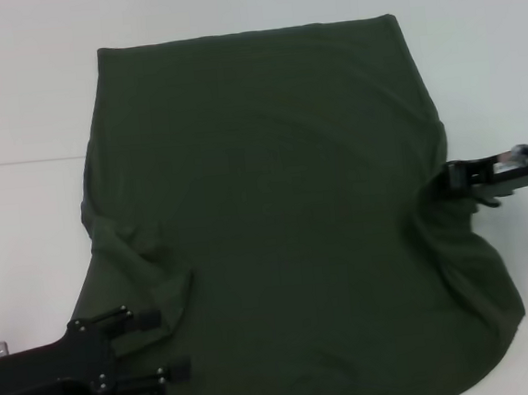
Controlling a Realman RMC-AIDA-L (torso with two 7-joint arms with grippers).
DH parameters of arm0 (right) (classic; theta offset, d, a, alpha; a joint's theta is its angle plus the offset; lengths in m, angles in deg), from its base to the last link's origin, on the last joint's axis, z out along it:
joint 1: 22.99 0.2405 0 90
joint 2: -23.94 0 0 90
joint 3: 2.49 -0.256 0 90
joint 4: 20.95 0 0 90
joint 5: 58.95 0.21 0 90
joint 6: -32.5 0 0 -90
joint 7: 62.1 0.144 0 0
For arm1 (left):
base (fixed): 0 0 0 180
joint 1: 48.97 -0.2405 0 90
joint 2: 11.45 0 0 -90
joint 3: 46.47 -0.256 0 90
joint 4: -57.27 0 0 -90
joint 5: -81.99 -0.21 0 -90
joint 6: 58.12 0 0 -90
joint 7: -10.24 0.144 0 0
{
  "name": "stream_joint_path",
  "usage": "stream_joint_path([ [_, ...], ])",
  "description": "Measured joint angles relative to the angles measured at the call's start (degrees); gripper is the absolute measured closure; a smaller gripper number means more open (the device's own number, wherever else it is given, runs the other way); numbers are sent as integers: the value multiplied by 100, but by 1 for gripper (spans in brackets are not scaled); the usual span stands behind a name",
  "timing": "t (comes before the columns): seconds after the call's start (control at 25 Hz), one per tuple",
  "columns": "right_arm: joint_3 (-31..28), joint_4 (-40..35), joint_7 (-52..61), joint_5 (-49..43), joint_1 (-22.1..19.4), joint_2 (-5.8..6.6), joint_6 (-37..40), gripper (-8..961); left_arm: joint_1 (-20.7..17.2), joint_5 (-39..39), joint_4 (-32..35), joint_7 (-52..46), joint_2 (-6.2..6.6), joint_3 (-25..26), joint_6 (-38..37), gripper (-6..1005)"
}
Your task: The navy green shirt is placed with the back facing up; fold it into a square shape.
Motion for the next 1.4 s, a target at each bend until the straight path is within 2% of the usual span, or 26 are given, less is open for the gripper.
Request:
stream_joint_path([
  [0.16, 313, 9, 88, -28, 116, -87, -43, 935, -7, 0, 0, -55, 16, 0, 0, 108],
  [0.88, 436, 145, 42, 174, 216, -130, -58, 934, -48, -2, 0, -115, 0, 0, -48, 109],
  [1.08, 419, 243, -465, 1173, 108, -69, 134, 745, -49, -2, 0, -138, 0, 0, -55, 109],
  [1.24, 381, 621, -933, 1929, 65, 52, 271, 660, -51, -2, 0, -151, 0, 0, -55, 109],
  [1.4, 349, 802, -1201, 2203, -46, 135, 322, 575, -52, -2, 0, -200, 0, 0, -56, 109],
])
